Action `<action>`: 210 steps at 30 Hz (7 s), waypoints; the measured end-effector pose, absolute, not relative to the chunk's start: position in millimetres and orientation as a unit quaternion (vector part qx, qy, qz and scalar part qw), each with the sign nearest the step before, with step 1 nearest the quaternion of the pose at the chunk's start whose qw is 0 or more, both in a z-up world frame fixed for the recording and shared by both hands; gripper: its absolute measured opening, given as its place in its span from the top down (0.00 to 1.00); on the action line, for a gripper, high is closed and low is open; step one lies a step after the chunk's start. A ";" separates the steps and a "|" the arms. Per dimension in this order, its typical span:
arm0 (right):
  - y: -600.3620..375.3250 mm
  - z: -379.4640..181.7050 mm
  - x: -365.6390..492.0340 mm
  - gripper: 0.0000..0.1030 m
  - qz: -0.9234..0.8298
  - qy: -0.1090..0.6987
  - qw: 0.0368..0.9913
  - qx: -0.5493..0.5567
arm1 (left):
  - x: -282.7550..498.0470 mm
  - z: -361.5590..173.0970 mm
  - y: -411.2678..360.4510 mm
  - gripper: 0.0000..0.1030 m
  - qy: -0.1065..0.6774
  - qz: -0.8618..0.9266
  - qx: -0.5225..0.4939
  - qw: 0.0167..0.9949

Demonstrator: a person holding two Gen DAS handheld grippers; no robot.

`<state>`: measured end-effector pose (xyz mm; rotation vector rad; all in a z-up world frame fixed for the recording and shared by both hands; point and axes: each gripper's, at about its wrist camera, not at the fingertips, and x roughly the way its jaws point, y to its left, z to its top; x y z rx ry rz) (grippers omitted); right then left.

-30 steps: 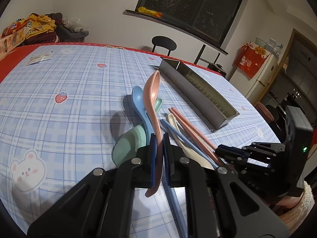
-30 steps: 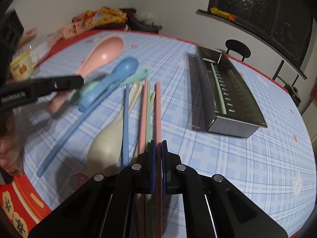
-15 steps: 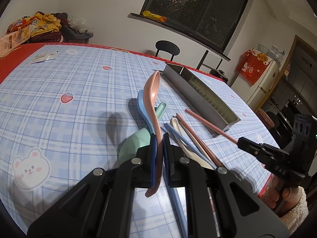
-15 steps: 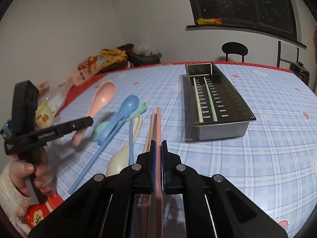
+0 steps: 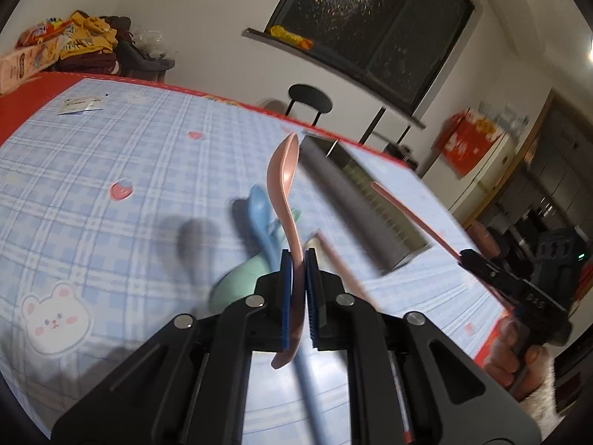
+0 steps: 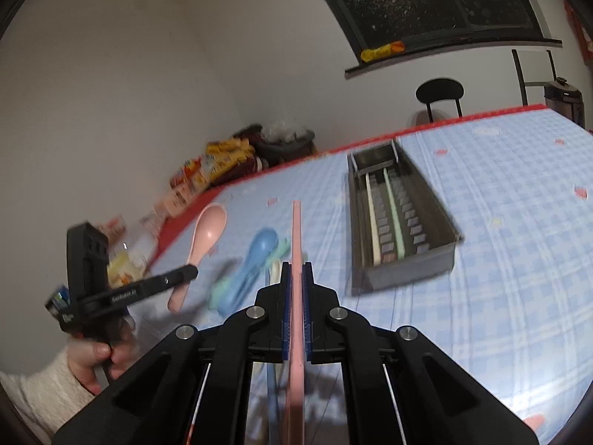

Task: Organize utensils
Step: 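Carry the pink spoon with the left tool while the right carries the chopsticks over the steel tray, then open both tools to drop the spoon and chopsticks into the tray, then move both tools back toward the utensil pile, then grasp a blue chopstick with the left tool while the right grasps another blue chopstick, then lift both blue chopsticks and carry them over the steel tray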

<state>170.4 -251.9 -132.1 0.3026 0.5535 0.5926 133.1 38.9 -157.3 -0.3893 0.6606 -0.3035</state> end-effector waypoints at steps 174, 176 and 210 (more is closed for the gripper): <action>-194.2 -173.3 148.7 0.94 0.272 0.349 0.897 0.020 | 107.0 -187.4 -8.1 0.90 0.389 -0.123 -0.040 0.912; -199.6 -173.7 150.1 0.94 0.272 0.349 0.896 0.037 | 104.5 -185.1 -1.2 0.90 0.381 -0.126 -0.060 0.914; -270.6 -129.8 305.9 0.94 0.242 0.310 0.897 0.203 | 240.0 -120.7 -47.2 0.90 0.356 -0.127 -0.300 0.876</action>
